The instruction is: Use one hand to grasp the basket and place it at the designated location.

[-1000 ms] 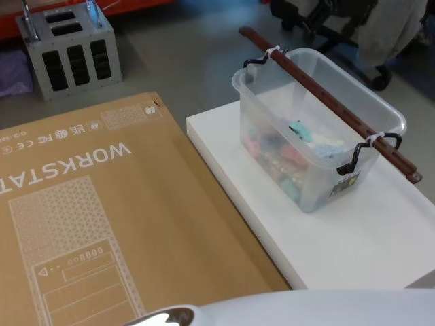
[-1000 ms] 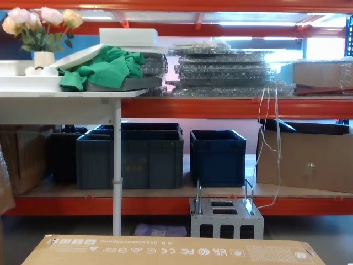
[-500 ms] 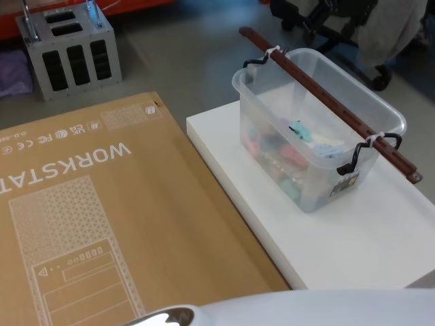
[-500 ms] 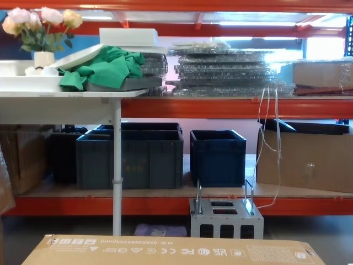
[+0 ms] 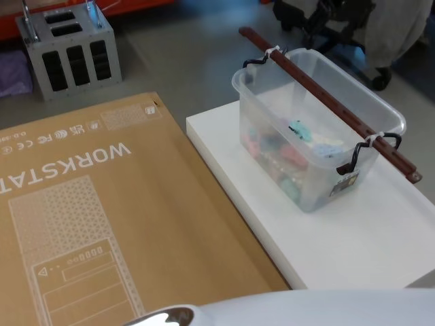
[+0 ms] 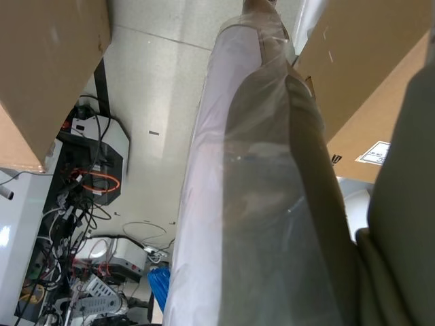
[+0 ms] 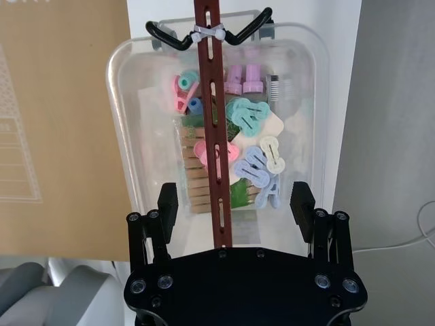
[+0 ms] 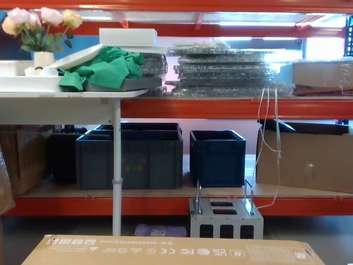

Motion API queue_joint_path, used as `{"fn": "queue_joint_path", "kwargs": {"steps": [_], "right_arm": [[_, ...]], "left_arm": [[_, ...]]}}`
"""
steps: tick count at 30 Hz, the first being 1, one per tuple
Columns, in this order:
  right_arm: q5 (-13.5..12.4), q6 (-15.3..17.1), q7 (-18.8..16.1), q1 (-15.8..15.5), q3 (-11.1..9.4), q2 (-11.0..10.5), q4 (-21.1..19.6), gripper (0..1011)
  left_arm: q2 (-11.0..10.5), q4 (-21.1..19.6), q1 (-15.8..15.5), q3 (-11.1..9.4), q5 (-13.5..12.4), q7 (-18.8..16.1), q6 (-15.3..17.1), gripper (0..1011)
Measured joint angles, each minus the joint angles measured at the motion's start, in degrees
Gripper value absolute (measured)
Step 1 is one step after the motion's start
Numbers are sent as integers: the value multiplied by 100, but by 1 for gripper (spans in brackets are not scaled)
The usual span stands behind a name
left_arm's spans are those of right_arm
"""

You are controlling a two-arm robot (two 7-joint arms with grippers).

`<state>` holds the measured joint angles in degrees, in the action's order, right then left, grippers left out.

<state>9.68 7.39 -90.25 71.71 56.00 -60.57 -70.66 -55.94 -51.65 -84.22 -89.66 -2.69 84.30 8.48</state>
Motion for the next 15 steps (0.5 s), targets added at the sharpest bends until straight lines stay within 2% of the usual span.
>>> {"fn": "queue_joint_path", "kwargs": {"steps": [15], "right_arm": [[279, -94, -70, -110, 166, 145, 65, 1002]], "left_arm": [[0, -1, 0, 0, -1, 0, 0, 0]]}}
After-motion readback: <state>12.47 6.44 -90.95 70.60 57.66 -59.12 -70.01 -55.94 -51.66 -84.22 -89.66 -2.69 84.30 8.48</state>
